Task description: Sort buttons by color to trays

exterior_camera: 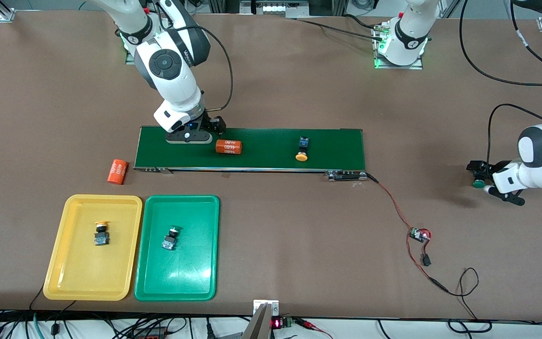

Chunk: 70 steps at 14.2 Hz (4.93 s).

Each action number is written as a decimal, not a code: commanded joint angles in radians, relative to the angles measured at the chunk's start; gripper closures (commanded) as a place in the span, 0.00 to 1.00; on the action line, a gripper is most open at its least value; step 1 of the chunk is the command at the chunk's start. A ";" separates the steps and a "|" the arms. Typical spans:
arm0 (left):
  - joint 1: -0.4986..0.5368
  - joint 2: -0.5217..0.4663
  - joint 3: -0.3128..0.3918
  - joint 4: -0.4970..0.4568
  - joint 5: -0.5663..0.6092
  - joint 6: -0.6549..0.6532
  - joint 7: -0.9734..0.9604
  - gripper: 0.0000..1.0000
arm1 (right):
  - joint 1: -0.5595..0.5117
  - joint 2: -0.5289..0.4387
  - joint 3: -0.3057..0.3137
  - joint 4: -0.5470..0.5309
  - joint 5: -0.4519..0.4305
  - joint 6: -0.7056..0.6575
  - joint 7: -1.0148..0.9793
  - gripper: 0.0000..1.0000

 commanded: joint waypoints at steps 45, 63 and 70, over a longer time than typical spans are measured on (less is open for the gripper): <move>-0.601 -0.431 -0.064 -0.007 -0.358 -0.101 -0.956 0.00 | 0.034 0.066 -0.009 0.095 -0.005 0.000 0.003 0.00; -0.480 -0.529 0.142 0.353 -0.263 -0.544 -0.586 0.00 | 0.071 0.132 -0.009 0.176 -0.005 0.000 0.061 0.00; -0.480 -0.529 0.149 0.344 -0.263 -0.576 -0.562 0.00 | 0.087 0.163 -0.009 0.222 -0.006 -0.002 0.147 0.00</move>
